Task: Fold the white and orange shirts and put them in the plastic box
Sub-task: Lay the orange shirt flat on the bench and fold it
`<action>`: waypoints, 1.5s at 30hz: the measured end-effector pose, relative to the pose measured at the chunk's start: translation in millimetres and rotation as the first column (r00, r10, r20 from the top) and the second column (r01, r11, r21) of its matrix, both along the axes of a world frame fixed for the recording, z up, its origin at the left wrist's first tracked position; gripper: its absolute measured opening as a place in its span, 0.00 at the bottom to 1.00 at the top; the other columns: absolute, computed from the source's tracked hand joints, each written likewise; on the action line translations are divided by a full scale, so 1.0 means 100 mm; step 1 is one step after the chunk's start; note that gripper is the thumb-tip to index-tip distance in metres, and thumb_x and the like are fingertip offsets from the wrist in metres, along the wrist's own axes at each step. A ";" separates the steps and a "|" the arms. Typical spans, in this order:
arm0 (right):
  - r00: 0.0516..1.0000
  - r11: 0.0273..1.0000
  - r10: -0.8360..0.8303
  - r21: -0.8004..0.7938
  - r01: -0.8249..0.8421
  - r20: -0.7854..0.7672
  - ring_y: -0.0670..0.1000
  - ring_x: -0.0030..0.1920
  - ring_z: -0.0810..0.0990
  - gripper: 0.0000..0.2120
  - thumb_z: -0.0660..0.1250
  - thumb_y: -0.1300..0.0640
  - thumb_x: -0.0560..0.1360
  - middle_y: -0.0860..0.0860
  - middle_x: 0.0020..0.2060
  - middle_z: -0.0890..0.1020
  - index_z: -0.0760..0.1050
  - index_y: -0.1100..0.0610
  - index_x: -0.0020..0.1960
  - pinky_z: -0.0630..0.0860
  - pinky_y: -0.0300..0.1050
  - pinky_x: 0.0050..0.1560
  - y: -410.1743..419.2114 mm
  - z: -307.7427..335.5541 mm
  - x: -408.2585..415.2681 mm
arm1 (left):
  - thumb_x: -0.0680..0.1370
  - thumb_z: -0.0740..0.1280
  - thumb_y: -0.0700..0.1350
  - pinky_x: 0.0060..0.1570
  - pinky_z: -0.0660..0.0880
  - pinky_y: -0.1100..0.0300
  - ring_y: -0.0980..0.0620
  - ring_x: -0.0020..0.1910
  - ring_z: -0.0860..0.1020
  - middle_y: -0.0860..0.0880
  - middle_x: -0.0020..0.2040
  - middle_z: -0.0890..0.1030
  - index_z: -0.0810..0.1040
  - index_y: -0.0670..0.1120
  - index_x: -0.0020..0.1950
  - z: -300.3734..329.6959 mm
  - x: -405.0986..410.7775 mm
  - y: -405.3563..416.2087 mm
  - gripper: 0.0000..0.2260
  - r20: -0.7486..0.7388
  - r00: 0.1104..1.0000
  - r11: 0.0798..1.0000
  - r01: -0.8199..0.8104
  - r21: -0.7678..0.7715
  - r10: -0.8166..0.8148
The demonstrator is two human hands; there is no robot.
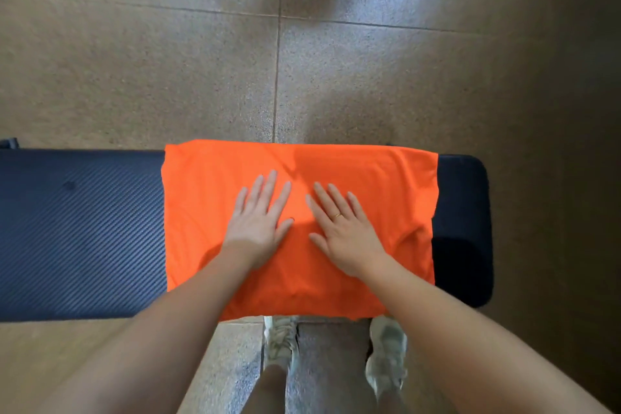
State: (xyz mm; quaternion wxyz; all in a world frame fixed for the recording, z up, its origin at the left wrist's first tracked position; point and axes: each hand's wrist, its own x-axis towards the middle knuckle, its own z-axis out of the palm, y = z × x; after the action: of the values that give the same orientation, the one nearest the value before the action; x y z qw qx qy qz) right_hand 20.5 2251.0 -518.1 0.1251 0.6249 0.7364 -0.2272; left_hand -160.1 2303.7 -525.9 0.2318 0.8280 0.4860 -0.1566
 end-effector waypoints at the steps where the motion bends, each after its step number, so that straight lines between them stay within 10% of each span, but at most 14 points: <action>1: 1.000 1.000 -0.018 0.001 0.018 0.020 0.54 0.71 0.68 0.32 0.52 0.41 0.70 0.51 0.72 0.66 0.63 0.49 0.72 0.61 0.55 0.71 0.01 -0.02 0.05 | 0.71 0.39 0.62 0.73 0.44 0.49 0.45 0.77 0.46 0.48 0.77 0.43 0.47 0.53 0.76 -0.04 0.01 -0.02 0.34 -0.011 0.997 0.997 -0.082 0.013 0.082; 6: 0.984 0.988 -0.154 -0.013 0.156 0.087 0.51 0.76 0.38 0.31 0.41 0.37 0.74 0.44 0.71 0.32 0.33 0.44 0.72 0.36 0.54 0.73 0.03 -0.09 0.79 | 0.78 0.52 0.60 0.73 0.42 0.47 0.44 0.76 0.41 0.44 0.77 0.40 0.44 0.56 0.76 0.00 0.02 0.07 0.29 -0.090 0.944 0.948 -0.312 0.066 0.317; 15: 0.970 0.955 -0.238 -0.172 0.243 0.045 0.53 0.77 0.47 0.29 0.53 0.45 0.80 0.53 0.77 0.48 0.47 0.51 0.77 0.50 0.57 0.74 0.31 0.21 1.92 | 0.79 0.55 0.55 0.72 0.54 0.46 0.39 0.75 0.56 0.38 0.76 0.55 0.58 0.43 0.75 0.23 0.48 -0.09 0.28 -0.057 0.915 0.915 -0.393 0.086 0.398; 19: 0.902 0.916 -0.399 -0.123 0.383 -0.164 0.57 0.74 0.60 0.26 0.58 0.54 0.79 0.59 0.73 0.63 0.57 0.59 0.74 0.59 0.53 0.72 0.41 0.26 2.02 | 0.73 0.55 0.55 0.47 0.76 0.50 0.40 0.50 0.79 0.41 0.54 0.78 0.75 0.44 0.56 0.29 1.16 -0.61 0.20 0.128 0.962 0.953 -0.260 0.154 0.242; 27: 0.909 0.909 -0.410 -0.112 0.402 -0.067 0.58 0.68 0.66 0.19 0.58 0.47 0.78 0.55 0.66 0.71 0.68 0.50 0.67 0.62 0.55 0.65 0.56 0.13 2.08 | 0.65 0.56 0.62 0.37 0.57 0.54 0.45 0.36 0.77 0.47 0.39 0.79 0.77 0.47 0.39 0.21 2.22 -1.47 0.21 0.044 0.979 0.975 -0.202 0.090 0.199; 34: 0.747 0.807 -0.560 -0.034 0.589 -0.358 0.54 0.68 0.64 0.11 0.67 0.49 0.73 0.51 0.63 0.73 0.79 0.52 0.52 0.60 0.53 0.67 0.46 0.12 1.91 | 0.63 0.56 0.56 0.32 0.72 0.57 0.46 0.36 0.77 0.48 0.38 0.77 0.74 0.47 0.38 0.28 2.33 -1.69 0.16 -0.057 0.920 0.922 -0.387 0.031 0.388; 39: 0.551 0.722 -0.623 -0.139 0.678 -0.555 0.52 0.48 0.76 0.11 0.63 0.57 0.75 0.55 0.44 0.79 0.77 0.63 0.51 0.71 0.48 0.55 0.50 0.17 1.95 | 0.54 0.71 0.46 0.23 0.71 0.62 0.46 0.30 0.78 0.48 0.33 0.78 0.76 0.46 0.38 0.41 2.33 -1.61 0.14 -0.091 0.913 0.915 -0.402 -0.028 0.399; 45: 0.480 0.631 -0.708 -0.158 0.760 -0.518 0.52 0.45 0.76 0.10 0.61 0.57 0.76 0.55 0.41 0.78 0.75 0.63 0.51 0.73 0.48 0.52 0.45 0.33 2.28 | 0.68 0.55 0.44 0.37 0.75 0.55 0.42 0.45 0.80 0.43 0.47 0.80 0.75 0.42 0.58 0.77 2.50 -1.68 0.21 0.154 0.913 0.926 -0.372 -0.059 0.377</action>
State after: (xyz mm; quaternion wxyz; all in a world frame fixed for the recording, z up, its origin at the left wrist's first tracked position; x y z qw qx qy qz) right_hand 248.4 2296.2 -485.2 -0.2237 0.7938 0.4109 -0.3885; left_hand 90.3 2135.4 -449.1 0.3081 0.7263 0.6126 -0.0479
